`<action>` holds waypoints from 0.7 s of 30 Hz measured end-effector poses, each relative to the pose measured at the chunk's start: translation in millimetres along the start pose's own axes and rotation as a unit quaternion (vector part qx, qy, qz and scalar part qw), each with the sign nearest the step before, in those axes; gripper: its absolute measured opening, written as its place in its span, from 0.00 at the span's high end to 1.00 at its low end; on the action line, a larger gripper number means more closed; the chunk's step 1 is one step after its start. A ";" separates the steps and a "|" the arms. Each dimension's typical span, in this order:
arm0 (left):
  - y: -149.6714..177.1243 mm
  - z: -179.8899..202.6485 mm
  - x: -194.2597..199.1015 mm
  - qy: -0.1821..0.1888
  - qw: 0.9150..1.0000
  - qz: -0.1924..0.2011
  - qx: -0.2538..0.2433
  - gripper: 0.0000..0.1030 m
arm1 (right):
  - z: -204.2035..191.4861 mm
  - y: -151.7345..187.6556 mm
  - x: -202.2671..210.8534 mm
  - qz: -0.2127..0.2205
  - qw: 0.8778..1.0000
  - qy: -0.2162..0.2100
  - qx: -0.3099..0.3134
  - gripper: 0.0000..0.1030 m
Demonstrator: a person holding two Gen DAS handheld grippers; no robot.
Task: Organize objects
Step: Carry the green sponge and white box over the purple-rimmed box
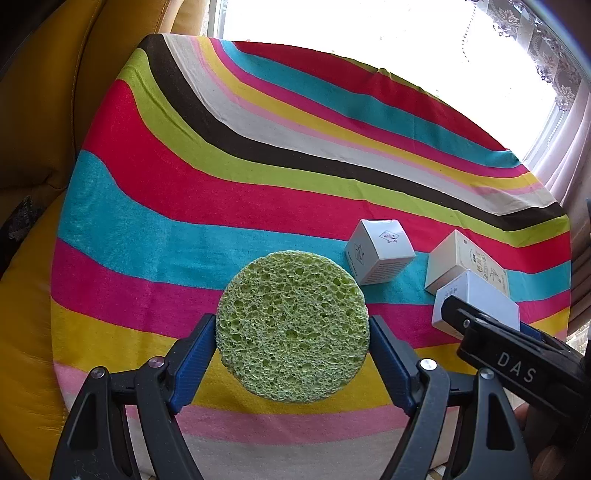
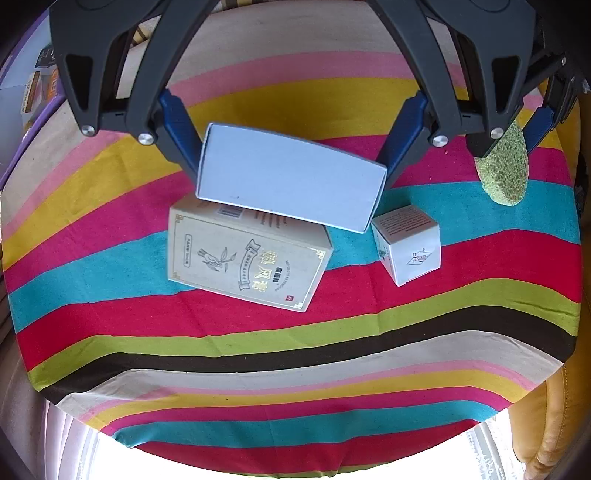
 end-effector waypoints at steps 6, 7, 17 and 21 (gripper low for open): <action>1.2 15.8 16.1 0.002 1.000 0.014 -0.019 0.21 | 14.4 4.5 26.6 0.031 0.999 -0.003 0.011 0.12; 2.0 19.7 17.9 0.004 1.000 0.013 -0.023 0.21 | 18.1 5.7 30.3 0.036 0.999 -0.001 0.013 0.12; 9.7 77.4 41.7 0.013 0.996 0.023 -0.088 0.21 | 71.0 15.5 62.7 0.069 0.998 0.009 -0.001 0.12; 12.2 96.4 49.3 0.015 0.994 0.027 -0.109 0.21 | 93.1 19.4 71.6 0.072 0.997 0.010 -0.012 0.12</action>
Point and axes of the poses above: each gripper's, at about its wrist camera, not at the fingertips, and x roughly against the way its jaws point, z to its right, y to its underside, the point moved 2 cm from there along -x, roughly the way its jaws point, and after that the axes turned 9 degrees about -x, right-handed, at the moved point
